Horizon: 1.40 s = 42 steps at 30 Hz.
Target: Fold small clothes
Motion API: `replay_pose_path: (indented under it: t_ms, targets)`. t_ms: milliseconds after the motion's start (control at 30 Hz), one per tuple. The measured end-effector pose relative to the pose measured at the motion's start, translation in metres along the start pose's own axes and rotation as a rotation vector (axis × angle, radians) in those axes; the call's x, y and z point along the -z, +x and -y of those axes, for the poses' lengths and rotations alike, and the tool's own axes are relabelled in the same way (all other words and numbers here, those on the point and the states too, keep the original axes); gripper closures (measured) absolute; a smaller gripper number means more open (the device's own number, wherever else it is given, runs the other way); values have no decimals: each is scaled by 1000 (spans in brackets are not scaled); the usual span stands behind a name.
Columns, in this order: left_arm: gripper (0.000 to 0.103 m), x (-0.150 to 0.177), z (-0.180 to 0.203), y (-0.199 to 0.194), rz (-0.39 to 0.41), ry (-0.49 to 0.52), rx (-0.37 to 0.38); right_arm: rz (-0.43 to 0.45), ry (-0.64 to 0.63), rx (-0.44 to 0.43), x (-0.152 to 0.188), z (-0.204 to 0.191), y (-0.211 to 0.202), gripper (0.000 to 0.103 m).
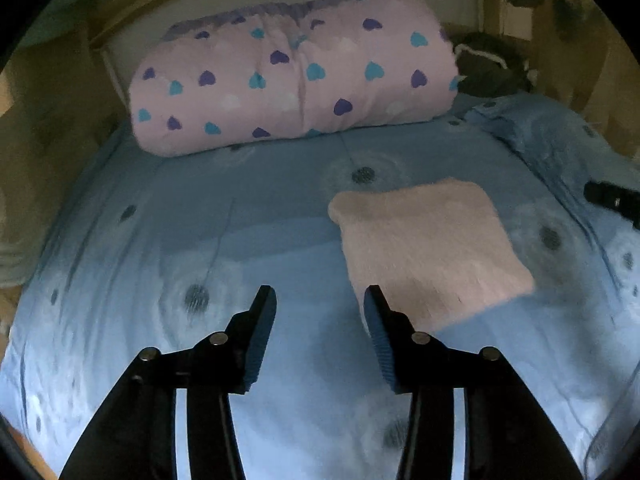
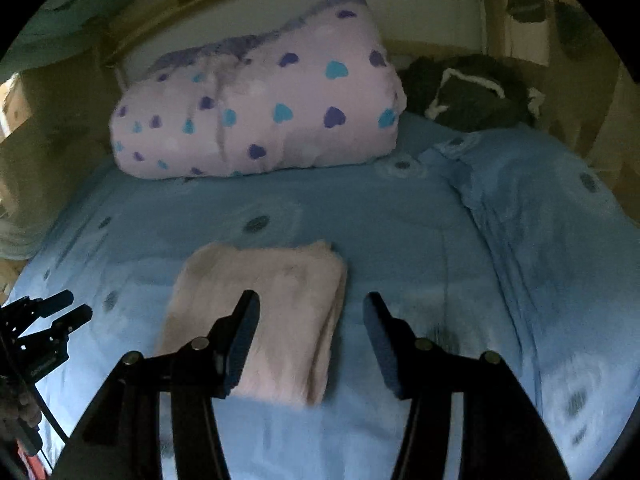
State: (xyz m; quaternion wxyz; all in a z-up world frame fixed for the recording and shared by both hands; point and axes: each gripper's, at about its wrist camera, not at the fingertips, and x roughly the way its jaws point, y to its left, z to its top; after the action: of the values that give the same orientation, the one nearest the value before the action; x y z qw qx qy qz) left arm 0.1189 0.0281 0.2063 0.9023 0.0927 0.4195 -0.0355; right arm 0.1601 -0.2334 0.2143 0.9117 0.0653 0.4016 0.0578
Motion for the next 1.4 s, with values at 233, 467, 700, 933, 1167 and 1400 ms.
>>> replay_pose_path:
  t_ms: [233, 467, 700, 933, 1167, 1400]
  targets:
    - [60, 81, 16, -78, 60, -81, -49, 1, -42, -7, 92, -23, -75, 46]
    - [51, 177, 52, -87, 28, -117, -37, 2, -29, 87, 207, -21, -85, 31]
    - [47, 237, 89, -40, -53, -105, -50, -93, -58, 131, 272, -22, -48, 31]
    - [42, 257, 98, 0, -106, -123, -5, -175, -86, 194, 296, -22, -12, 24]
    - [31, 260, 98, 5, -91, -147, -5, -168, -85, 229, 298, -23, -10, 13]
    - [28, 258, 93, 8, -94, -156, -1, -178, -63, 233, 296, -18, -7, 7]
